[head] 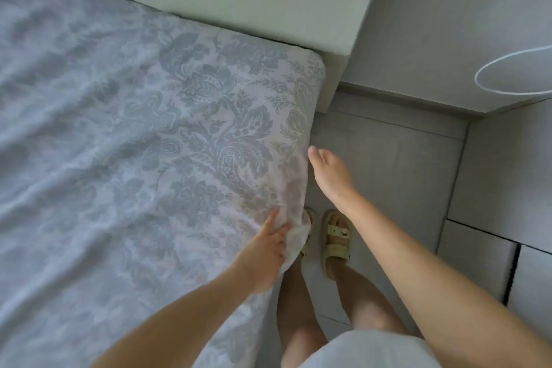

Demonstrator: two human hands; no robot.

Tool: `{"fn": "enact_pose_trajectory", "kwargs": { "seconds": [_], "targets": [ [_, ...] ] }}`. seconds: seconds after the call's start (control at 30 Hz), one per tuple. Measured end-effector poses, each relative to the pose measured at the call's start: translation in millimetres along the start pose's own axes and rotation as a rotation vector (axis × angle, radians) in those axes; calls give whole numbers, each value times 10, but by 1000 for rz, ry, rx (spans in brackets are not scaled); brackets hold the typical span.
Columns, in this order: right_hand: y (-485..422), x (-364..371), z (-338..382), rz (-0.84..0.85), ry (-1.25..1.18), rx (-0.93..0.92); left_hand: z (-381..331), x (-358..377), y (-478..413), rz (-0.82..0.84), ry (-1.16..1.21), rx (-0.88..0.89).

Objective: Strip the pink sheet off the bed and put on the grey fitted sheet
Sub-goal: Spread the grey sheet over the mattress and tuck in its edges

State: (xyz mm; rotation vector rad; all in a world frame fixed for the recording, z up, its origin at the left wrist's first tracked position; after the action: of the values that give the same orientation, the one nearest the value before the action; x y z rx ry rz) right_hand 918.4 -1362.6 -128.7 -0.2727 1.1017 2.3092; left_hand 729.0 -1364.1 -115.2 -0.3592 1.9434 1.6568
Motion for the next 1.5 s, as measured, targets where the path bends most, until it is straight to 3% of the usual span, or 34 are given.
{"fn": "enact_pose_trajectory", "kwargs": {
  "seconds": [0.07,0.1,0.2,0.27,0.37,0.5,0.67,0.93,1.13,1.37,1.5],
  "targets": [
    [239,-12,233,-47,290,-318,-157,44,142,-55,144,-33],
    [352,53,329,34,508,-432,-213,58,220,-118,272,-78],
    [631,362,300,439,1183,-381,-293,111,608,-297,823,-338],
    [816,417,442,383,1370,-367,-322,241,966,-390,1031,-537],
    [1251,553,806,274,1275,-519,-464,607,1590,-393,1164,-827],
    [2057,1002,1061,420,1234,-751,-1044,1268,2410,-315,1374,-1151],
    [3332,1724,981,529,1298,-949,-2445,1949,3273,-324,1583,-1481],
    [5946,2968,127,761,1295,-1204,-5402,2737,4389,-650,1940,-2113],
    [7843,3807,-651,984,1359,-1475,-7392,3165,4850,-718,2037,-2645],
    [9253,4598,-1494,1130,1552,-1714,-8882,3596,4733,-879,2229,-3152],
    [9792,5147,-1873,1186,1562,-1768,-9427,3971,4700,-867,2279,-3327]
  ]
}}
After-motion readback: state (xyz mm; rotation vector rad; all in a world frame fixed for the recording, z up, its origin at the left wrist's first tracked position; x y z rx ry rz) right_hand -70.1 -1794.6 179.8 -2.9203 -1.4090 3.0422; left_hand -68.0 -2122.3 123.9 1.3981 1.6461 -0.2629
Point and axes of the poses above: each hand's wrist, its own y-axis away from the middle knuckle, its own x-axis out of the palm, z = x × y, the point moved 3 cm from there along -y, towards the middle knuckle, and after that the axes turned 2 degrees about -z, right-handed, at the moved point
